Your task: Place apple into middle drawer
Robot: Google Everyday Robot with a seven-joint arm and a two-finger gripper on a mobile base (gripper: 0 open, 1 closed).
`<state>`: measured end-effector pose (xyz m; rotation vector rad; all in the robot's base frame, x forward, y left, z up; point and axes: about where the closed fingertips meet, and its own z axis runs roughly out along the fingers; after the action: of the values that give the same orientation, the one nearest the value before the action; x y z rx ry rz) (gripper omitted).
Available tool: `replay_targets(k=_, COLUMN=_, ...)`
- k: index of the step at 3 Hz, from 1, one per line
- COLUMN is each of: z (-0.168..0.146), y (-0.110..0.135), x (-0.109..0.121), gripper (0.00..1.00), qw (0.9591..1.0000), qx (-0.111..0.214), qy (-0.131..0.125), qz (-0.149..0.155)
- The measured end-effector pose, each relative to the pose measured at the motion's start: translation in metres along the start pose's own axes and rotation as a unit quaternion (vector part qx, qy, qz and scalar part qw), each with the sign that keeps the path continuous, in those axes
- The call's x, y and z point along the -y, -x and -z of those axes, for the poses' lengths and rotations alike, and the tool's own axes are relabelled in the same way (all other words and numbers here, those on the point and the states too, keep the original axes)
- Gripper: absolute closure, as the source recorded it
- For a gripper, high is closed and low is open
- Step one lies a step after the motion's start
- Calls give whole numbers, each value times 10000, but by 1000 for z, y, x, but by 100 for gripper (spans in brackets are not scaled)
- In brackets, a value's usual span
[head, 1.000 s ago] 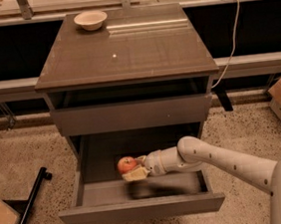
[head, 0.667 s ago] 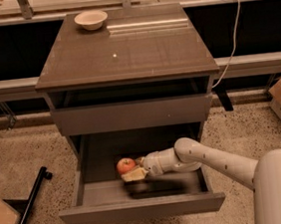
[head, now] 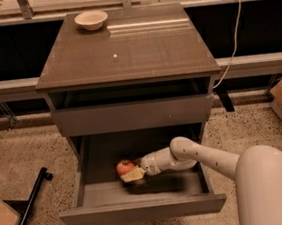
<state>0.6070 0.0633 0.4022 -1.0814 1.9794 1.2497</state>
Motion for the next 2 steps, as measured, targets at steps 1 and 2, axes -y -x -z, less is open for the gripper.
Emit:
replay_targets(k=1, z=-14, y=-3, x=-6, gripper=34, qw=9988, qx=-480, qy=-79, qz=107)
replay_targets(k=2, z=-24, y=-9, x=-23, gripper=11, qw=9960, qx=-879, qy=15, qz=147)
